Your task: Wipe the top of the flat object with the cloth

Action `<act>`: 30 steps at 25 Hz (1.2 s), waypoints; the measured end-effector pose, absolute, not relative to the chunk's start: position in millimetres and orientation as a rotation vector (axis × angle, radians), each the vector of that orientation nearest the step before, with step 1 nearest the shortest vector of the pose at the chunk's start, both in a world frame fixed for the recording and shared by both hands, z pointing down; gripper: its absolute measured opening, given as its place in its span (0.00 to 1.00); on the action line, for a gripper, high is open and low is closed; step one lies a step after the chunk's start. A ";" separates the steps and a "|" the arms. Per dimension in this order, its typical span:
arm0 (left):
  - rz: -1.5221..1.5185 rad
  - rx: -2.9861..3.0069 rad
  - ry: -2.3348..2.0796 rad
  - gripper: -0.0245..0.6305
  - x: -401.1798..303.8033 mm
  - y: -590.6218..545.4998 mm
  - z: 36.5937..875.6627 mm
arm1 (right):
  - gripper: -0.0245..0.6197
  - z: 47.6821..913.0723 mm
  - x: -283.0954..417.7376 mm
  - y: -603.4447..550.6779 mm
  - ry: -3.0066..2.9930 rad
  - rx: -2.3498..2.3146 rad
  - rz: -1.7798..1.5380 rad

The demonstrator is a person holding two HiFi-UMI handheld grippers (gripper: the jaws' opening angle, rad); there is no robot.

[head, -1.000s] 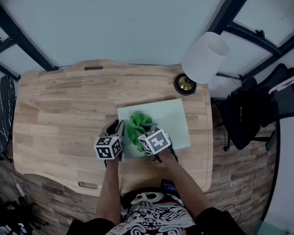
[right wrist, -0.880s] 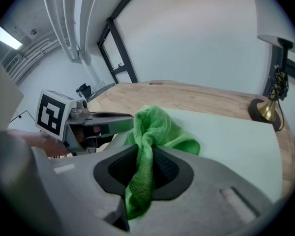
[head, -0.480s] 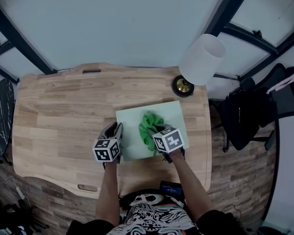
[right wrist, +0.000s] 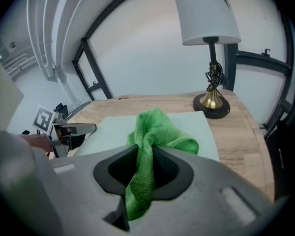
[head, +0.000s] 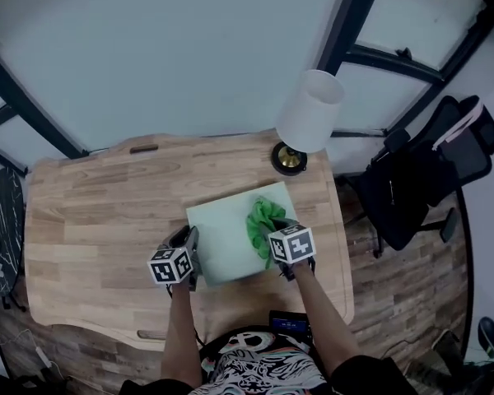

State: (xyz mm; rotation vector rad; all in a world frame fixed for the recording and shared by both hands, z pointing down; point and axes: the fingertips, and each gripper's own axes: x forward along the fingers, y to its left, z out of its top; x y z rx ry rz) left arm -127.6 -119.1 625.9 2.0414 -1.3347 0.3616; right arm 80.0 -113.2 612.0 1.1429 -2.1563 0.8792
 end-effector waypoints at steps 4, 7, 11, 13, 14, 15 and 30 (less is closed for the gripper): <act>0.283 2.110 -1.385 0.18 -136.3 -118.0 589.3 | 0.15 589.0 82.3 -101.4 -2.227 1.207 0.741; 0.207 2.159 -1.418 0.10 -134.3 -111.8 560.0 | 0.15 565.7 85.2 -91.6 -2.256 1.293 0.624; 0.224 2.274 -1.402 0.07 -110.0 -89.0 525.2 | 0.15 525.4 88.2 -74.9 -2.288 1.410 0.413; 0.219 2.346 -1.376 0.07 -90.6 -73.4 508.2 | 0.15 504.4 89.2 -63.3 -2.332 1.462 0.370; 0.216 2.377 -1.369 0.07 -81.6 -65.4 501.1 | 0.15 494.9 89.5 -56.6 -2.357 1.483 0.359; 0.210 2.400 -1.368 0.07 -74.7 -57.7 495.1 | 0.15 486.1 89.3 -49.2 -2.376 1.499 0.347; 0.103 2.459 -1.558 0.07 -51.7 3.5 424.7 | 0.15 451.5 105.4 38.7 -2.368 1.569 0.225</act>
